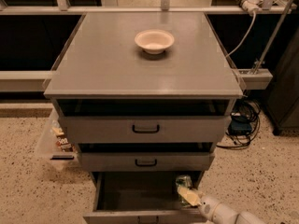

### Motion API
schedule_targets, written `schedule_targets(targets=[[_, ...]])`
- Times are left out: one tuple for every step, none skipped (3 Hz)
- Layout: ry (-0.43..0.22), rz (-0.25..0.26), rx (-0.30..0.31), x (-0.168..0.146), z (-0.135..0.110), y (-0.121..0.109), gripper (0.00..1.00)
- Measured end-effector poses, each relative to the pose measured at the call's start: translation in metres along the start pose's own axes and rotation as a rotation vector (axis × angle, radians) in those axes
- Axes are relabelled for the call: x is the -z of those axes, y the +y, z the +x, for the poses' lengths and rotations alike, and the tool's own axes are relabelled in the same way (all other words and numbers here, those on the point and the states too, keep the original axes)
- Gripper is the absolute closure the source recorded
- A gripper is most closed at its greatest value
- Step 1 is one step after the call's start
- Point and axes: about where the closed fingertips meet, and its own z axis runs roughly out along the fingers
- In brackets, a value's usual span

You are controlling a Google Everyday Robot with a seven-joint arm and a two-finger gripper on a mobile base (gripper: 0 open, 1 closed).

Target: Place green can into bottom drawer

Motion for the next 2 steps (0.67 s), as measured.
schedule_targets(targets=[[0.006, 0.002, -0.009, -0.0027, 0.0045, -0.0054, 1.0], [0.002, 0.013, -0.03, -0.0056, 0.0049, -0.0144, 1.0]])
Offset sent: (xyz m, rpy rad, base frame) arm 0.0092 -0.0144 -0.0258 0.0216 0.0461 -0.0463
